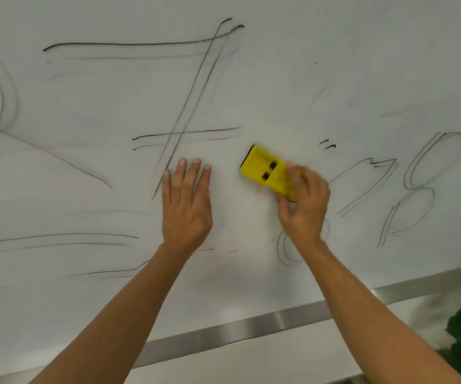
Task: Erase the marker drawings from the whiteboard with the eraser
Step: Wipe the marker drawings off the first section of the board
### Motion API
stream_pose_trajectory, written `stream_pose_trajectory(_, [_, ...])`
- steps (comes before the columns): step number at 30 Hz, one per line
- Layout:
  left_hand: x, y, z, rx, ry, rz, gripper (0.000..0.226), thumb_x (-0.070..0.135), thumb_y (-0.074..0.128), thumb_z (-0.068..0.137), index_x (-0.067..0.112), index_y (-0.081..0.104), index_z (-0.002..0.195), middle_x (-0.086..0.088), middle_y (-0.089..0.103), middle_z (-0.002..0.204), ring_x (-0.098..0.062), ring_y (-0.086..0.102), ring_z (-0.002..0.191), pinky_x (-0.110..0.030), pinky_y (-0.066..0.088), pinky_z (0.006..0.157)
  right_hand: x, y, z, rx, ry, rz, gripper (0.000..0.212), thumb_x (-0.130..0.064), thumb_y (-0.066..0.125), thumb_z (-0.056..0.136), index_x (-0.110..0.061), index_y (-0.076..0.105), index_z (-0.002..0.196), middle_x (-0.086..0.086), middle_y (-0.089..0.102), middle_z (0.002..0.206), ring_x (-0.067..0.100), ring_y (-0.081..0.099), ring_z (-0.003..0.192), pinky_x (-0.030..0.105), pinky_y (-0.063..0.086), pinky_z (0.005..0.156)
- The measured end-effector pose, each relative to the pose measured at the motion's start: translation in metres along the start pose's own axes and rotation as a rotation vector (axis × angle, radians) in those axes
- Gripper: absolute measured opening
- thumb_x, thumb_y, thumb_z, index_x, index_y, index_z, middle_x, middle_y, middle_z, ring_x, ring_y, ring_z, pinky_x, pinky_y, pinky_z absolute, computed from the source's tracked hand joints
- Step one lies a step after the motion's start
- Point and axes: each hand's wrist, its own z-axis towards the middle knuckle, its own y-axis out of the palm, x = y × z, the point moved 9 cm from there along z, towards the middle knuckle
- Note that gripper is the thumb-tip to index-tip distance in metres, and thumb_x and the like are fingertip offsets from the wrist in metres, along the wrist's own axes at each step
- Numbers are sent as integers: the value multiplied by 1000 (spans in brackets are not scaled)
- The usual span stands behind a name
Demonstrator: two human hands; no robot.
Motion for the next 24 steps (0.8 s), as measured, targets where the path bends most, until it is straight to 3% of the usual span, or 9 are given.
stream_pose_trajectory(4, [-2,6,0,15,57,35,49,10,53,98,5,43,146,-13,37,153,-34,27,146,-56,14,120,-18,16,-58,-118,-283,-60,69,-6,79,76,-22,50,136,18,66,115,35,52,110,46,42,92])
stream_pose_trajectory(7, [-3,9,0,42,71,54,49,14,52,99,6,43,146,-12,37,154,-32,28,146,-57,15,120,-14,12,-55,-121,-351,-92,67,-6,77,77,-24,51,136,17,68,113,34,54,109,46,42,92])
stream_pose_trajectory(9, [-3,11,0,52,78,71,49,16,52,100,6,42,147,-11,34,155,-32,27,147,-57,14,120,0,2,-33,-82,-263,-80,69,-5,76,75,-23,50,136,18,66,114,36,57,106,46,41,89])
stream_pose_trajectory(12, [-3,13,-1,66,85,86,50,16,51,99,7,41,147,-10,33,155,-32,27,146,-57,14,120,37,-20,16,29,48,-46,62,-16,75,77,-17,54,136,20,62,118,36,54,108,45,40,88])
stream_pose_trajectory(15, [-1,13,-1,75,80,84,49,15,51,99,6,42,146,-11,34,154,-33,28,145,-59,15,119,77,-42,60,191,369,46,67,-29,77,84,-9,51,142,19,59,121,36,54,110,37,37,93])
stream_pose_trajectory(17, [0,12,0,77,65,48,47,14,51,99,4,44,144,-12,35,152,-34,28,145,-60,15,119,88,-49,76,261,454,118,72,-33,76,84,-6,47,144,17,58,123,34,54,112,29,33,97])
stream_pose_trajectory(20, [14,9,6,101,105,11,45,14,52,98,3,46,142,-13,37,149,-35,29,144,-59,13,119,58,-36,69,188,264,55,64,-22,74,85,-3,50,141,21,59,119,35,51,111,33,33,96])
stream_pose_trajectory(24, [33,6,31,154,156,-7,46,13,52,98,3,45,142,-13,37,149,-35,30,143,-57,13,120,9,2,-15,-40,-104,31,67,-7,76,75,-14,48,136,24,62,113,40,56,101,45,43,90])
